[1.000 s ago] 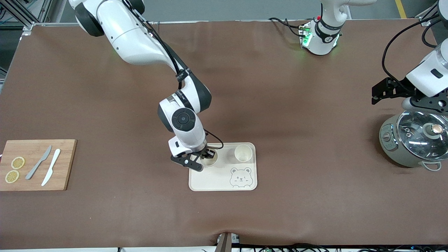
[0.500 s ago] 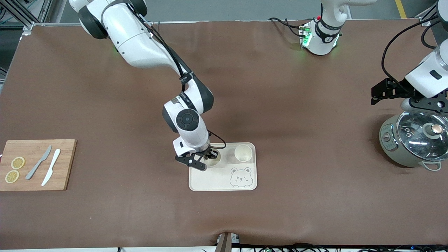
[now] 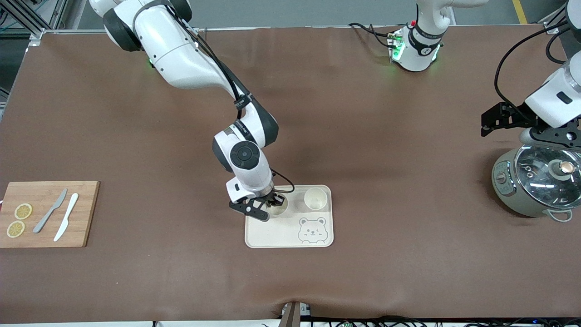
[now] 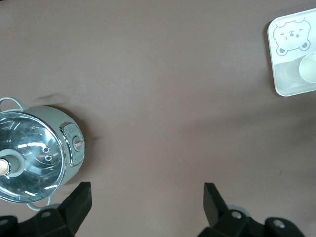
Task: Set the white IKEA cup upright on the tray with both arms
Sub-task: 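Lower the cup onto the tray beside the first cup with the right gripper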
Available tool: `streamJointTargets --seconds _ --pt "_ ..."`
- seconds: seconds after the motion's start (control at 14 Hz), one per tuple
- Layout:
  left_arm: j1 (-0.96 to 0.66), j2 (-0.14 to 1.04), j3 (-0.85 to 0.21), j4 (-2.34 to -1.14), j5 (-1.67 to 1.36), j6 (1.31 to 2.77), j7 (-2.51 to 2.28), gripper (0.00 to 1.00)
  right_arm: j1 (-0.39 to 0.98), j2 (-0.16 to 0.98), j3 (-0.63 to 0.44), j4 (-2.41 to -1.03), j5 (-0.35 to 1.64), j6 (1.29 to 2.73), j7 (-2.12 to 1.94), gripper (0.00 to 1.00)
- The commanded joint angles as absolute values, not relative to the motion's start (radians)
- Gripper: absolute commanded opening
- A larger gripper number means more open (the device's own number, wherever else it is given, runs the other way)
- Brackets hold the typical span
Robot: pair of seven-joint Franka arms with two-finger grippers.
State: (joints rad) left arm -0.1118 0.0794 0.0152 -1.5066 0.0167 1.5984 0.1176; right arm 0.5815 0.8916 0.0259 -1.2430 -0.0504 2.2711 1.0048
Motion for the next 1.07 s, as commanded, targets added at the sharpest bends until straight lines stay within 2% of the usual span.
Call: streamJointTargets --seconds 0.0,0.14,0.21,0.29,0.36,0.43,0.64,1.0 --pt "-0.112 0.083 0.008 -1.491 0.041 1.589 0.115 1.0 0.592 0.896 0.017 -1.241 -0.089 2.283 1.031 0.0" --pt "-0.112 0.083 0.009 -1.493 0.041 1.589 0.114 1.0 0.592 0.896 0.017 -1.241 -0.089 2.283 1.031 0.28" --pt "-0.11 0.083 0.009 -1.491 0.041 1.589 0.115 1.0 0.592 0.896 0.017 -1.241 -0.089 2.283 1.032 0.46" --pt "-0.11 0.083 0.009 -1.491 0.043 1.589 0.115 1.0 0.592 0.896 0.017 -1.241 -0.087 2.281 1.032 0.58" --pt "-0.11 0.083 0.009 -1.491 0.048 1.589 0.115 1.0 0.592 0.896 0.018 -1.239 -0.086 2.281 1.032 0.88" --pt "-0.11 0.083 0.009 -1.493 0.048 1.589 0.115 1.0 0.592 0.893 0.018 -1.239 -0.084 2.28 1.032 1.0" --pt "-0.11 0.083 0.009 -1.493 0.048 1.589 0.115 1.0 0.585 0.852 0.018 -1.238 -0.083 2.24 1.019 1.0" --pt "-0.11 0.083 0.009 -1.491 0.048 1.589 0.117 1.0 0.516 0.646 0.023 -1.229 -0.068 1.953 0.843 1.0"
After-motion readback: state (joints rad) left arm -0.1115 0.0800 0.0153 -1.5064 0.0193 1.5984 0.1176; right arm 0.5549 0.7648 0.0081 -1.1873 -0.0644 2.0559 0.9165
